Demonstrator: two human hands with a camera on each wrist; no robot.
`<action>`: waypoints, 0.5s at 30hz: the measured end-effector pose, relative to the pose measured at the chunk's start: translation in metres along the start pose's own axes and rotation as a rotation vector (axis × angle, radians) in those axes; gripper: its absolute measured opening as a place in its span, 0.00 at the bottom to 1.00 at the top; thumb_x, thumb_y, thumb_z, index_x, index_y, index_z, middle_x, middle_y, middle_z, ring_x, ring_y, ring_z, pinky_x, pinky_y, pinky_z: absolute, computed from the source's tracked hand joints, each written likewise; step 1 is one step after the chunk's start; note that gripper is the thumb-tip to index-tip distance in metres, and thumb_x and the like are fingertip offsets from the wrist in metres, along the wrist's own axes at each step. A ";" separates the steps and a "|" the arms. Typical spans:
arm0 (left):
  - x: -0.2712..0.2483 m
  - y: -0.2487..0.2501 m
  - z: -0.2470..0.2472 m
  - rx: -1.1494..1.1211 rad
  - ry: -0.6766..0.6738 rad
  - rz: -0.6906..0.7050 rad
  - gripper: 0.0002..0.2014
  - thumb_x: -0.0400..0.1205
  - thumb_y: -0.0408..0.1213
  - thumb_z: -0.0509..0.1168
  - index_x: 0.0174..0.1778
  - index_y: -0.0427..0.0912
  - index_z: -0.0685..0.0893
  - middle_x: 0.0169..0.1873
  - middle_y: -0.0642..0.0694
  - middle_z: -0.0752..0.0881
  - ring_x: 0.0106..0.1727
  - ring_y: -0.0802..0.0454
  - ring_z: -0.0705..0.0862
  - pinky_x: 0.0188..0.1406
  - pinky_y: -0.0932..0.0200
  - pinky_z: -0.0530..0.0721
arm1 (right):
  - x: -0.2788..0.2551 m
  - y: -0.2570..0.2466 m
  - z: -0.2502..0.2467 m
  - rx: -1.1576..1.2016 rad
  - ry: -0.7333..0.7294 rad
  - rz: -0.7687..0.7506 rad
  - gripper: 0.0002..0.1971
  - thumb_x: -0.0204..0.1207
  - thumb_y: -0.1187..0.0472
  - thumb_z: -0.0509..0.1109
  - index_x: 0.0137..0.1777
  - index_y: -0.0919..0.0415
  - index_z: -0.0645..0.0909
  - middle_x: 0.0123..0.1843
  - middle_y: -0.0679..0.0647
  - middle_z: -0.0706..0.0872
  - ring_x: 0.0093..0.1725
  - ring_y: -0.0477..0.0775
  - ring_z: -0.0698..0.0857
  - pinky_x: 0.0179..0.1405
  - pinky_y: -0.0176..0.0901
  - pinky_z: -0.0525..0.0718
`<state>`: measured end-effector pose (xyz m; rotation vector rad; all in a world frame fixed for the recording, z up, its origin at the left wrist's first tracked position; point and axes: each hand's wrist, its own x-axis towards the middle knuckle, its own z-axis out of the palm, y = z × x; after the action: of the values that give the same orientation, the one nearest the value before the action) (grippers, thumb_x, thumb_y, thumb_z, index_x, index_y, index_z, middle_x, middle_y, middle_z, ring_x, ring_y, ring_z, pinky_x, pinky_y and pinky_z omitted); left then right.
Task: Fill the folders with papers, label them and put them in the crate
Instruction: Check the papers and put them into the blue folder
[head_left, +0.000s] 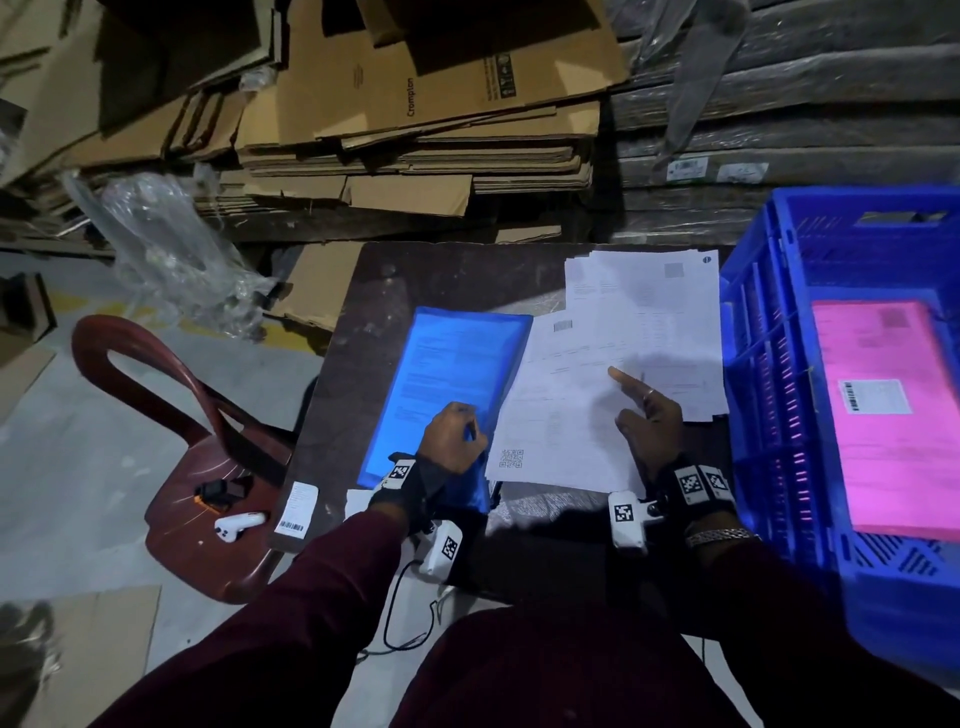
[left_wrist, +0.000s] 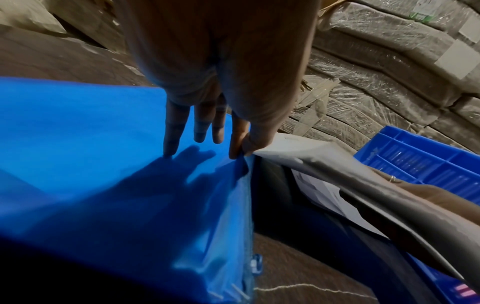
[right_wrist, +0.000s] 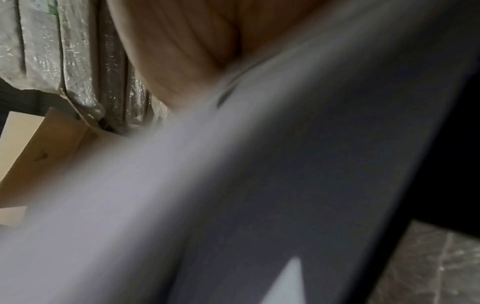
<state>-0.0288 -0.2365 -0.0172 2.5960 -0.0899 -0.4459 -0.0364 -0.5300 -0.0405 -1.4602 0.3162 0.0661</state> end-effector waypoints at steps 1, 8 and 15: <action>0.000 0.000 0.000 -0.003 0.002 -0.001 0.08 0.78 0.35 0.71 0.39 0.34 0.83 0.60 0.37 0.84 0.61 0.40 0.83 0.56 0.50 0.80 | 0.000 0.002 -0.001 0.010 -0.005 0.000 0.37 0.68 0.84 0.60 0.66 0.47 0.86 0.67 0.42 0.86 0.73 0.47 0.79 0.36 0.40 0.78; -0.002 0.000 0.000 -0.040 0.040 -0.011 0.06 0.80 0.33 0.66 0.44 0.32 0.80 0.48 0.39 0.80 0.49 0.38 0.80 0.46 0.51 0.75 | -0.002 0.006 0.014 -0.095 -0.003 -0.110 0.33 0.69 0.86 0.61 0.68 0.58 0.83 0.69 0.51 0.84 0.70 0.39 0.80 0.71 0.39 0.78; -0.003 0.007 0.000 0.023 0.026 -0.010 0.06 0.80 0.34 0.67 0.43 0.36 0.78 0.49 0.42 0.78 0.46 0.42 0.79 0.42 0.56 0.70 | 0.000 0.010 0.021 -0.147 -0.012 -0.179 0.32 0.70 0.84 0.62 0.70 0.57 0.83 0.57 0.42 0.89 0.50 0.36 0.83 0.53 0.39 0.82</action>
<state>-0.0319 -0.2424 -0.0125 2.6253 -0.0744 -0.4174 -0.0353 -0.5077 -0.0485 -1.6272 0.1727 -0.0470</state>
